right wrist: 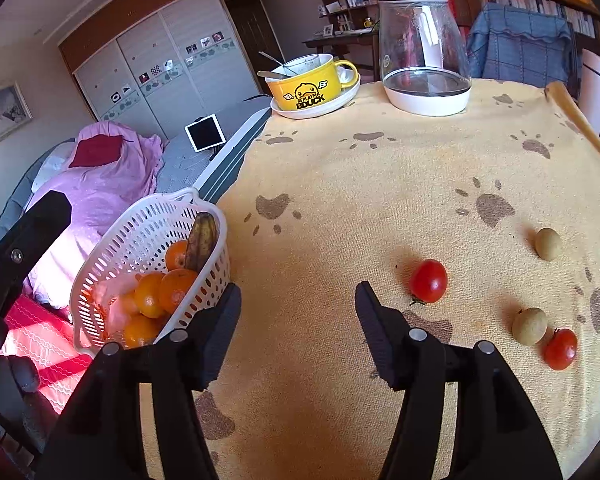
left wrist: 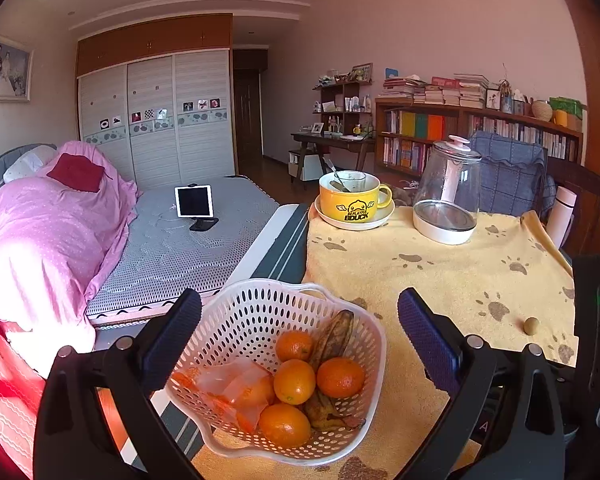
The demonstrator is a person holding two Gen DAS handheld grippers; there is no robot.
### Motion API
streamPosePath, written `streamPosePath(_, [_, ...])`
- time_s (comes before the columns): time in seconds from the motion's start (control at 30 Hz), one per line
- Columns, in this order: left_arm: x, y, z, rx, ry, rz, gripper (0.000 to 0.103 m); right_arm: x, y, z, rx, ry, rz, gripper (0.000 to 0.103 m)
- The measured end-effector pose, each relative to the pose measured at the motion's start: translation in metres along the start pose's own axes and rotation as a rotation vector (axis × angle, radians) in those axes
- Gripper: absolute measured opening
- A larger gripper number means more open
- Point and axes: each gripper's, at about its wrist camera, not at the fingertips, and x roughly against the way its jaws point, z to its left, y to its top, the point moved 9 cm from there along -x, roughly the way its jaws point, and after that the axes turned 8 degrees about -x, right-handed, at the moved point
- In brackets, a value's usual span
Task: Organize fruits
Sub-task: 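Move the right tool to a red cherry tomato and close on it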
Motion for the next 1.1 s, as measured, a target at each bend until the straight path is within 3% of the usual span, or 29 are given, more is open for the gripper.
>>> streamPosePath(0.27, [-0.001,-0.003,-0.007,-0.015,-0.013,0.012,0.100,0.004,0.004,-0.026,-0.040,-0.035,-0.020,0.065])
streamPosePath(0.4, [-0.002,-0.004,-0.011,-0.027,-0.018,0.018,0.100,0.008,0.005,-0.040,-0.067,-0.051,-0.034,0.074])
streamPosePath(0.8, [-0.006,-0.008,-0.027,-0.067,-0.033,0.033,0.100,0.023,0.012,-0.084,-0.119,-0.103,-0.063,0.075])
streamPosePath(1.1, [-0.008,-0.013,-0.040,-0.095,-0.051,0.043,0.100,0.052,0.009,-0.147,-0.101,-0.249,-0.115,0.075])
